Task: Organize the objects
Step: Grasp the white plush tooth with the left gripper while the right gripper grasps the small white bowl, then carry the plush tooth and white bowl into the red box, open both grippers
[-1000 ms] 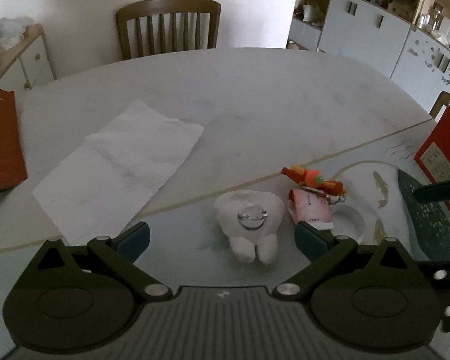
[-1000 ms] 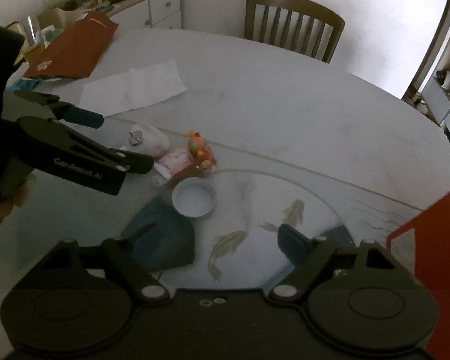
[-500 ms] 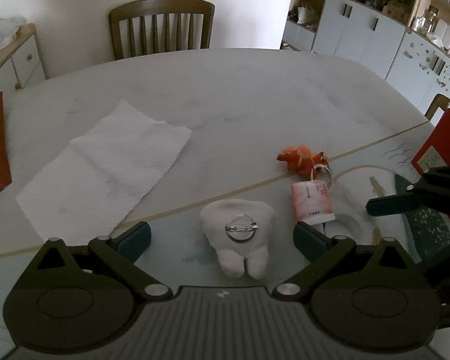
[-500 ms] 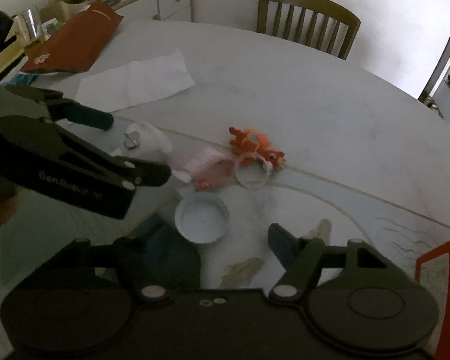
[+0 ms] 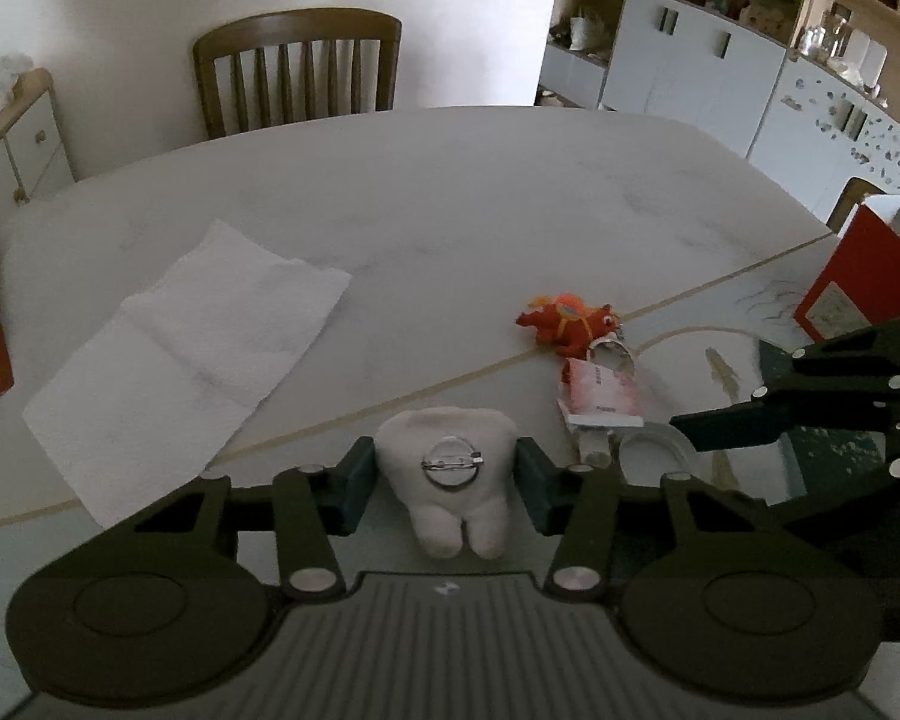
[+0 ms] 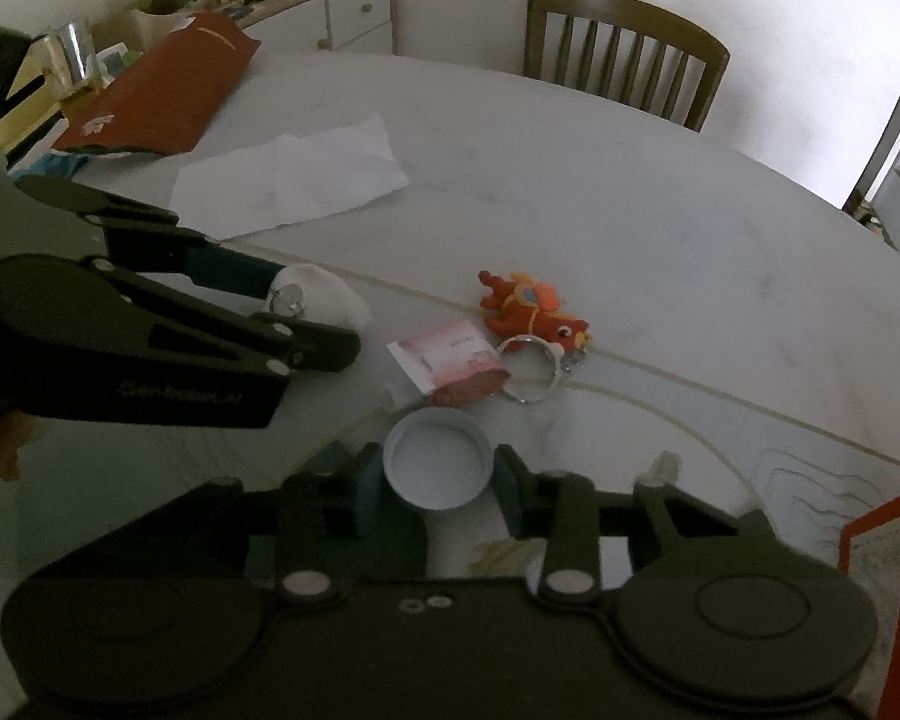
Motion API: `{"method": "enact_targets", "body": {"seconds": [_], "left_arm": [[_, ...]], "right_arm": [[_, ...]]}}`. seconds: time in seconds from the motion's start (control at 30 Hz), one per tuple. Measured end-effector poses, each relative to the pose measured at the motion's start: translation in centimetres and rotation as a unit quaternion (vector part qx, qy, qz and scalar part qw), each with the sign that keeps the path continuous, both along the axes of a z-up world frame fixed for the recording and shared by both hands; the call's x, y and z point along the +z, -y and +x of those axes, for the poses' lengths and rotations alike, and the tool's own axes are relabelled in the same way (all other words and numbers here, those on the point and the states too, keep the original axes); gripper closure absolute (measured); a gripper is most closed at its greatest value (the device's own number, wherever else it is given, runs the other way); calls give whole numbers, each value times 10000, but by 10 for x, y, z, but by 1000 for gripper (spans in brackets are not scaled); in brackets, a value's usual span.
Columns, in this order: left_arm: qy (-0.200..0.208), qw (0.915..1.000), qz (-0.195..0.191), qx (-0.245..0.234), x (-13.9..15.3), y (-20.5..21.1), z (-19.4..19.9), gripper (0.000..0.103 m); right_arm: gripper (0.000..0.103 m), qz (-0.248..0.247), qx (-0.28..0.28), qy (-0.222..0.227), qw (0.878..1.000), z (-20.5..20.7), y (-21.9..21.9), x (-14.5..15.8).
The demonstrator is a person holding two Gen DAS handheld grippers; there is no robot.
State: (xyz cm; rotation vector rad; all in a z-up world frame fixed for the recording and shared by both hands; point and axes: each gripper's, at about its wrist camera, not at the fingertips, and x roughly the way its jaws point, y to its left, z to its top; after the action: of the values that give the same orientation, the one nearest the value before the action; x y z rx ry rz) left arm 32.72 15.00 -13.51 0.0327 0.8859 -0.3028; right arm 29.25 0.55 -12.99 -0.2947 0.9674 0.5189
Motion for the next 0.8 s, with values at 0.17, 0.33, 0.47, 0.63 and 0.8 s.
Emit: {"method": "enact_targets", "body": {"seconds": [0.17, 0.33, 0.47, 0.63, 0.8], "left_arm": [[-44, 10000, -66, 53, 4, 3, -11, 55], [-83, 9998, -179, 46, 13, 9, -33, 55], [-128, 9997, -220, 71, 22, 15, -49, 55], [-151, 9994, -320, 30, 36, 26, -70, 55], [-138, 9986, -509, -73, 53, 39, -93, 55]], "right_arm": [[65, 20, -74, 49, 10000, -9, 5, 7], [65, 43, -124, 82, 9999, -25, 13, 19], [65, 44, -213, -3, 9998, -39, 23, 29], [65, 157, -380, -24, 9991, -59, 39, 43], [65, 258, -525, 133, 9982, -82, 61, 62]]}}
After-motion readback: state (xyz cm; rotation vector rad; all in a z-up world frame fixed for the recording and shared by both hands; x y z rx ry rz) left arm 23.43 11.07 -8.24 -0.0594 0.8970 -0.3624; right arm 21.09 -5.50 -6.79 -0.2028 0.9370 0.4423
